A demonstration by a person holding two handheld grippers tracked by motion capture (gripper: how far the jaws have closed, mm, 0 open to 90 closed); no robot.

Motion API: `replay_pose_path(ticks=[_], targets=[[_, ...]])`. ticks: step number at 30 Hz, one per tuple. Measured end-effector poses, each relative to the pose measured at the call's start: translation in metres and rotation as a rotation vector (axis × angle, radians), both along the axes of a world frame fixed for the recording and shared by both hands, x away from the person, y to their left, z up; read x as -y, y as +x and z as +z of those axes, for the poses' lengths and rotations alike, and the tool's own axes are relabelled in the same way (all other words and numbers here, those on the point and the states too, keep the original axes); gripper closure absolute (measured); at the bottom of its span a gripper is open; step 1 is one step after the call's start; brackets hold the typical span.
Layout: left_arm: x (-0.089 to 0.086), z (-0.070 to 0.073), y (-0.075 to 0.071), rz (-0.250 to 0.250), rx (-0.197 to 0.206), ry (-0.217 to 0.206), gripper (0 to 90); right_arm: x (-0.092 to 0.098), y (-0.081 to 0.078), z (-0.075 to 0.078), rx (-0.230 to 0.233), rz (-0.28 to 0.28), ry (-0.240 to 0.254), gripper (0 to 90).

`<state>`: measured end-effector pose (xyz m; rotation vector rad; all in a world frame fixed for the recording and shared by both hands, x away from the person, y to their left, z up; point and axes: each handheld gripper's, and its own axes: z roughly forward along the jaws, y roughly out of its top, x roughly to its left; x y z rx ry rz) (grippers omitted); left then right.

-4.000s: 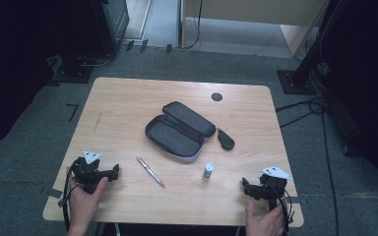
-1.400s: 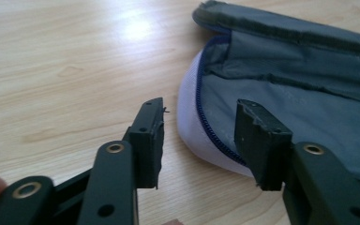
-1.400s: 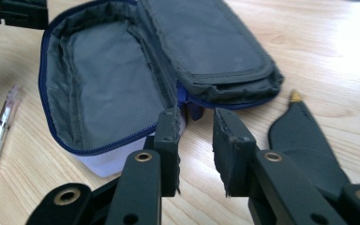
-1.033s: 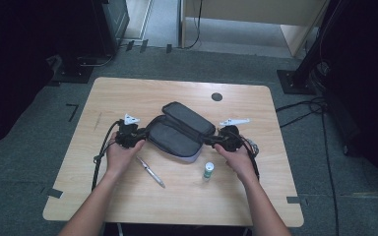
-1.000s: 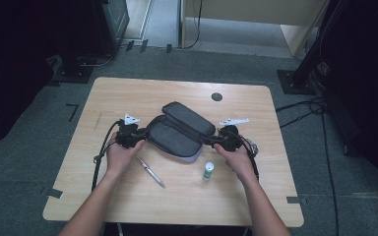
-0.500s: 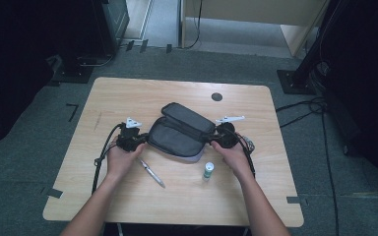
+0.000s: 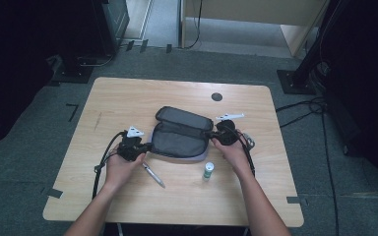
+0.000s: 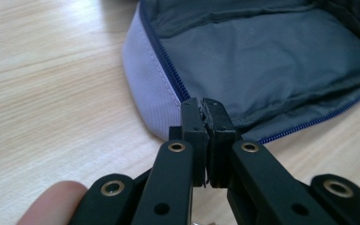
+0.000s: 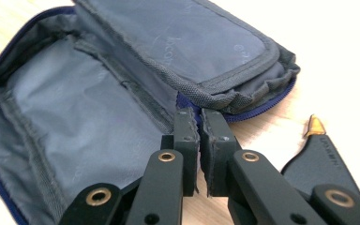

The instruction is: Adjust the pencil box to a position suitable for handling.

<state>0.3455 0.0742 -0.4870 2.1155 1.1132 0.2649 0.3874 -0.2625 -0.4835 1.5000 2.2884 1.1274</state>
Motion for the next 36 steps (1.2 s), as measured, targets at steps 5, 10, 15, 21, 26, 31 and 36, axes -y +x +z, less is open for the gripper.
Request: replay_pose_path(ticks=[5, 10, 15, 21, 26, 31, 36], targets=[[0.002, 0.002, -0.006, -0.018, -0.002, -0.017, 90.0, -0.001, 0.004, 0.0, 0.012, 0.003, -0.018, 86.5], [0.002, 0.001, -0.009, -0.033, -0.009, -0.032, 90.0, -0.003, 0.007, 0.0, 0.024, -0.004, -0.031, 86.8], [0.004, 0.002, -0.011, -0.051, -0.003, -0.039, 90.0, -0.004, 0.008, -0.001, 0.045, -0.007, -0.045, 87.6], [-0.006, 0.009, -0.014, -0.022, 0.032, -0.124, 72.6, -0.002, 0.006, 0.004, 0.037, 0.024, 0.0, 74.0], [-0.017, 0.016, -0.014, 0.017, 0.057, -0.167, 51.3, 0.01, -0.004, 0.022, 0.085, 0.03, 0.059, 57.7], [-0.021, 0.017, -0.013, 0.041, 0.069, -0.162, 34.8, 0.017, -0.011, 0.032, 0.122, 0.027, 0.052, 41.7], [-0.025, 0.016, -0.012, 0.077, 0.083, -0.113, 12.0, 0.032, -0.016, 0.038, 0.155, -0.04, 0.014, 23.9]])
